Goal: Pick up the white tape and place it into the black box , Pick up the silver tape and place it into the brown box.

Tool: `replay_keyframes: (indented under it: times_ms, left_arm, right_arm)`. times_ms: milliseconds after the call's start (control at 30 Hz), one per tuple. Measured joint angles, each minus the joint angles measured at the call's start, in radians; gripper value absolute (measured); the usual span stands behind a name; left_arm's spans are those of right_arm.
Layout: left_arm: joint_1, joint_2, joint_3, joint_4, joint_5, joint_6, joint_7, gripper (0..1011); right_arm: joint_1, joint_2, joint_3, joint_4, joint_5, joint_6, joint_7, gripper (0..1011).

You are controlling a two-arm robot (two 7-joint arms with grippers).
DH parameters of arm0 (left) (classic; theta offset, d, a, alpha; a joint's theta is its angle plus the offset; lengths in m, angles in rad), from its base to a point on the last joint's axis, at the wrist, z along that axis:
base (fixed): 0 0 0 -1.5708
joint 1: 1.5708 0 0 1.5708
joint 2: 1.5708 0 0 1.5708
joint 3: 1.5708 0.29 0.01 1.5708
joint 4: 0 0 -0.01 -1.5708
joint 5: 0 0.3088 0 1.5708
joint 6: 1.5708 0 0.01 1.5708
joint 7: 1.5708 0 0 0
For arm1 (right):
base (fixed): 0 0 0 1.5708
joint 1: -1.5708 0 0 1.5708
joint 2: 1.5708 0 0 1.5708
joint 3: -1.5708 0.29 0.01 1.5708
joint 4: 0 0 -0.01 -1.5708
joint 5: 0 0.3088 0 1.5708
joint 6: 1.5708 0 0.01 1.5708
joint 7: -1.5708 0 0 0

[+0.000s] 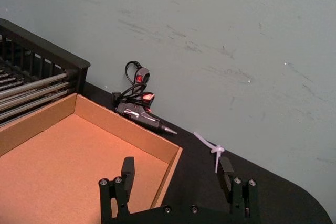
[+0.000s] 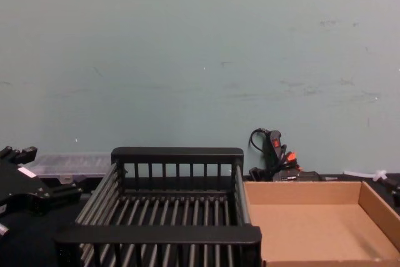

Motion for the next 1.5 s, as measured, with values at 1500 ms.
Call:
replay_keyframes:
  times_ms: [1500]
  left_arm:
    - [0.000,0.000,0.000,0.000,0.000,0.000,0.000,1001]
  right_arm:
    - [0.000,0.000,0.000,0.000,0.000,0.000,0.000,1002]
